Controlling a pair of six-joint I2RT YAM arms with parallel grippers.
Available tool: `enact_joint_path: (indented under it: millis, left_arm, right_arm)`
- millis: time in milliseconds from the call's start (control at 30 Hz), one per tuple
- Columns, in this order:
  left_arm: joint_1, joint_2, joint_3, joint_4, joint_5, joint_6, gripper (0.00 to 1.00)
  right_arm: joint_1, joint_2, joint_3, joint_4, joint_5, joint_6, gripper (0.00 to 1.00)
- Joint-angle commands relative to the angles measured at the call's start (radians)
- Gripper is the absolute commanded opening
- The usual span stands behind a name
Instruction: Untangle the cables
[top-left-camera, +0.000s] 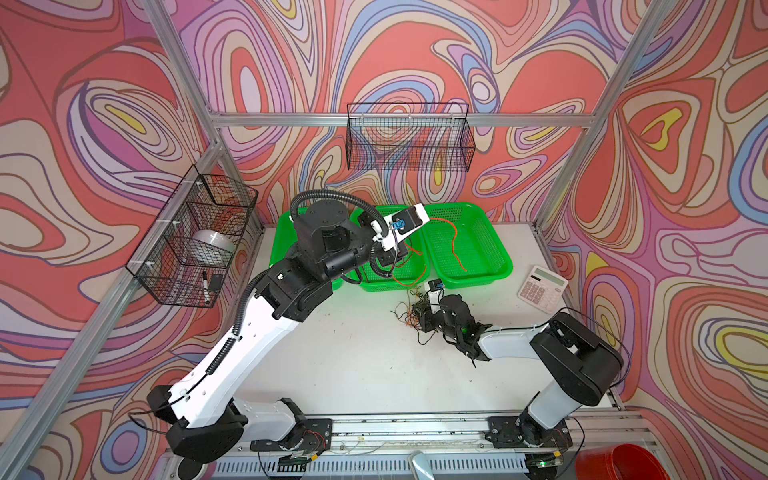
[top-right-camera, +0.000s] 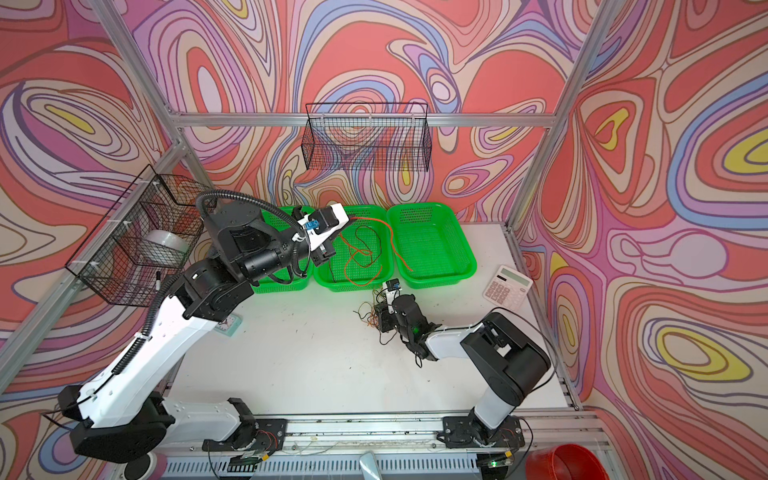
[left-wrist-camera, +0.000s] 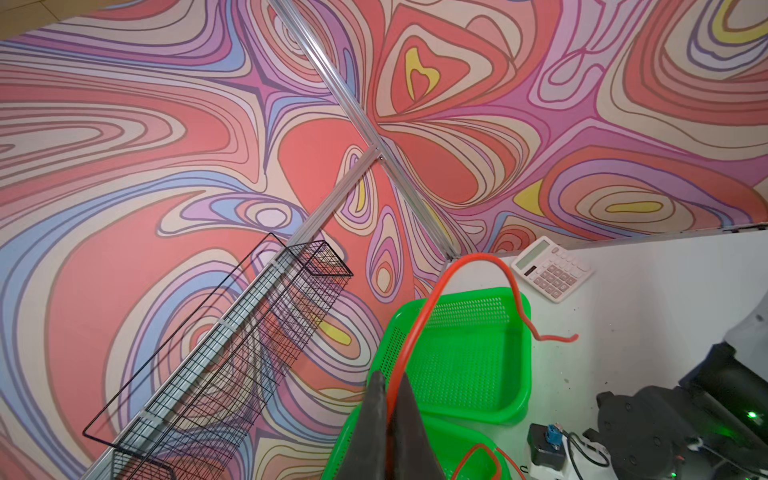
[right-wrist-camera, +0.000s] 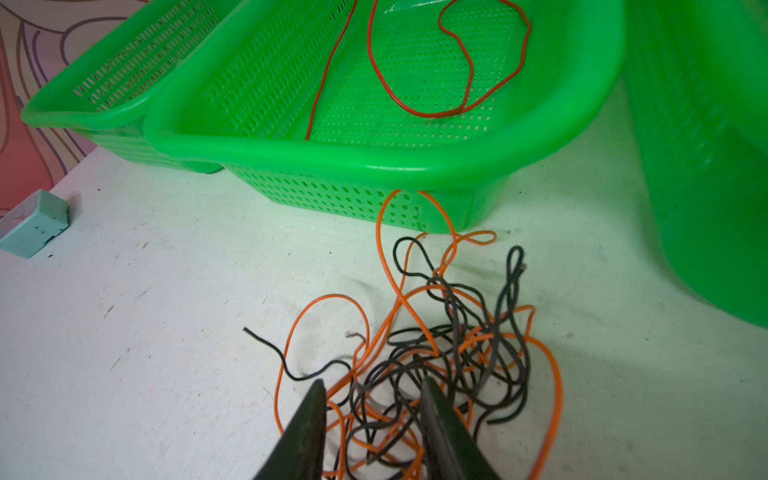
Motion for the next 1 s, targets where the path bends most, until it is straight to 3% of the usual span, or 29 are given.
enact_joint_path:
  millis: [0,267,533,967]
  left_arm:
    - [0.0,0.036,0.045,-0.05,-0.103,0.033,0.0]
    - [0.055,0.075,0.077,-0.042,-0.217,0.004,0.0]
    - [0.167,0.155,0.074,0.01,-0.186,-0.073,0.0]
    - [0.311,0.459,0.134,0.124,-0.105,-0.225,0.0]
  right_arm:
    - [0.0,-0.085,0.02,-0.063,0.046,-0.019,0.41]
    - [-0.001,-0.331,-0.006,-0.25,0.105,-0.083,0.5]
    - [0.0,-0.452,0.008,-0.375,0.159,-0.107,0.53]
    - [0.0,-0.524,0.064,-0.608,0.19,-0.065,0.52]
